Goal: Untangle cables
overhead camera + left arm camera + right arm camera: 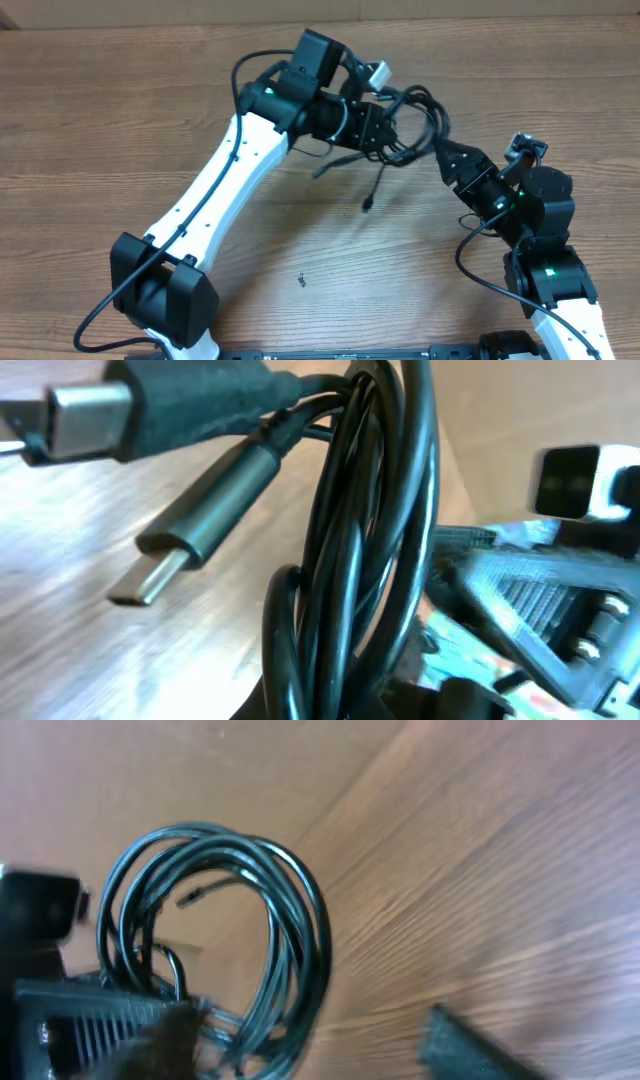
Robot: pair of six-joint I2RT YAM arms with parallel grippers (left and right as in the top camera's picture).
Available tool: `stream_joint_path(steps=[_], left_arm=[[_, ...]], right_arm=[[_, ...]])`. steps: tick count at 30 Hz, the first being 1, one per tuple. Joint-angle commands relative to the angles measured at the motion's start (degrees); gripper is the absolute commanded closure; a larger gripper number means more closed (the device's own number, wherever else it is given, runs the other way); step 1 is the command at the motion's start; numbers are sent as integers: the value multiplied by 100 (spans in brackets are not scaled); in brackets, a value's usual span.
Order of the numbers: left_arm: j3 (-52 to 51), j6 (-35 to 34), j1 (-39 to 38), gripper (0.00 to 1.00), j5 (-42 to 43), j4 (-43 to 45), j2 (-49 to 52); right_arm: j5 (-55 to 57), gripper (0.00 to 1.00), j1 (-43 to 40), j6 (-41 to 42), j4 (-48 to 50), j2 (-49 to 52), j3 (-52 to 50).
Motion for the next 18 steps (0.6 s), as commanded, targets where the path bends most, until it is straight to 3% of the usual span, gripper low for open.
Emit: stream_joint_path(steps=[1,7,18], left_arm=[[92,562,297,96,-146,-160,-168],[92,1556,321,96,-153,-874,-168],[92,1829,321,96,-496,-1167,-168]], right_arm=[[57,12,0,-966,7,-68,138],[55,2,0,-1342,-173,-68,140],[55,0,0,-1342,-225,-68,140]])
